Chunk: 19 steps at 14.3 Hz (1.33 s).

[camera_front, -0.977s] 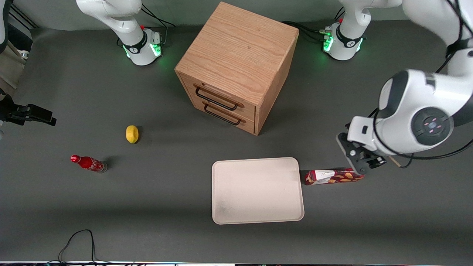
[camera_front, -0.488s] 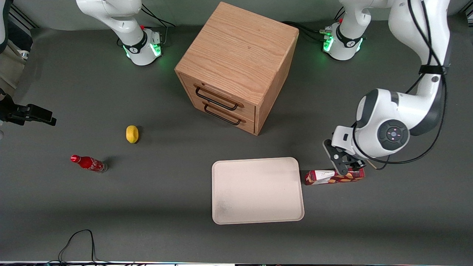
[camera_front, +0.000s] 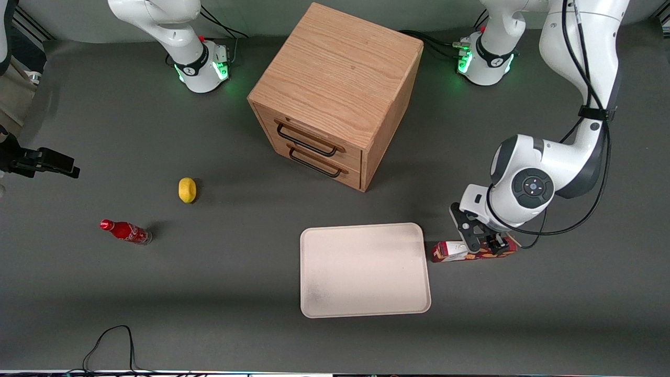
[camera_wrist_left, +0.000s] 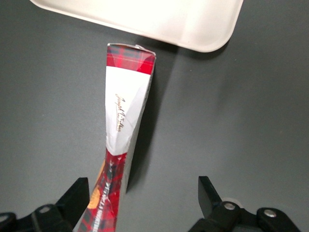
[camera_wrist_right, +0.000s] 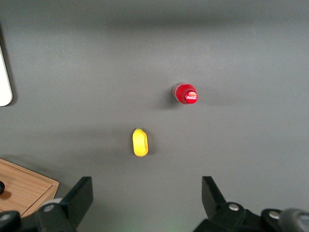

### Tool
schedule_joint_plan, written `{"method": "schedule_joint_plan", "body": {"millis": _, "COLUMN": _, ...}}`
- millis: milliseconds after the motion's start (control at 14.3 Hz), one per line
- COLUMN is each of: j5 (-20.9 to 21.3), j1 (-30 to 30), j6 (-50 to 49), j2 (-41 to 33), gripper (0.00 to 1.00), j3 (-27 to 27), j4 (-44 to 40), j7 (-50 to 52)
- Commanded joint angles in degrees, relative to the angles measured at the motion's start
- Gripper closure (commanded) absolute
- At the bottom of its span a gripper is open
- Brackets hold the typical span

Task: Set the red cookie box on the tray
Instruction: 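Close the left gripper on the cookie box end, then lift the cookie box upright with the left gripper, hanging from its end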

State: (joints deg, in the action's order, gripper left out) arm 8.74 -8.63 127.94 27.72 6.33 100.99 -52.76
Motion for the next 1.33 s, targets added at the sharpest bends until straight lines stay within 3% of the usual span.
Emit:
{"method": "schedule_joint_plan", "body": {"millis": 0, "j5": 1.01, "j1": 0.19, "j6": 3.79, "j2": 3.82, "gripper": 0.00, "j3": -0.53, "j4": -2.38, "j7": -3.05}}
{"method": "schedule_joint_plan", "body": {"millis": 558, "j5": 1.01, "j1": 0.46, "j6": 8.81, "j2": 7.35, "gripper": 0.01, "j3": -0.88, "j4": -2.20, "j7": -3.05}}
{"method": "schedule_joint_plan", "body": {"millis": 628, "j5": 1.01, "j1": 0.46, "j6": 8.99, "j2": 7.35, "gripper": 0.42, "j3": -0.88, "j4": -2.20, "j7": -3.14}}
{"method": "schedule_joint_plan", "body": {"millis": 698, "j5": 1.36, "j1": 0.63, "j6": 9.77, "j2": 7.44, "gripper": 0.99, "j3": -0.97, "j4": -1.94, "j7": -2.71}}
{"method": "schedule_joint_plan", "body": {"millis": 1256, "j5": 2.42, "j1": 1.78, "j6": 10.83, "j2": 7.61, "gripper": 1.00, "j3": -0.88, "j4": -2.11, "j7": -3.84}}
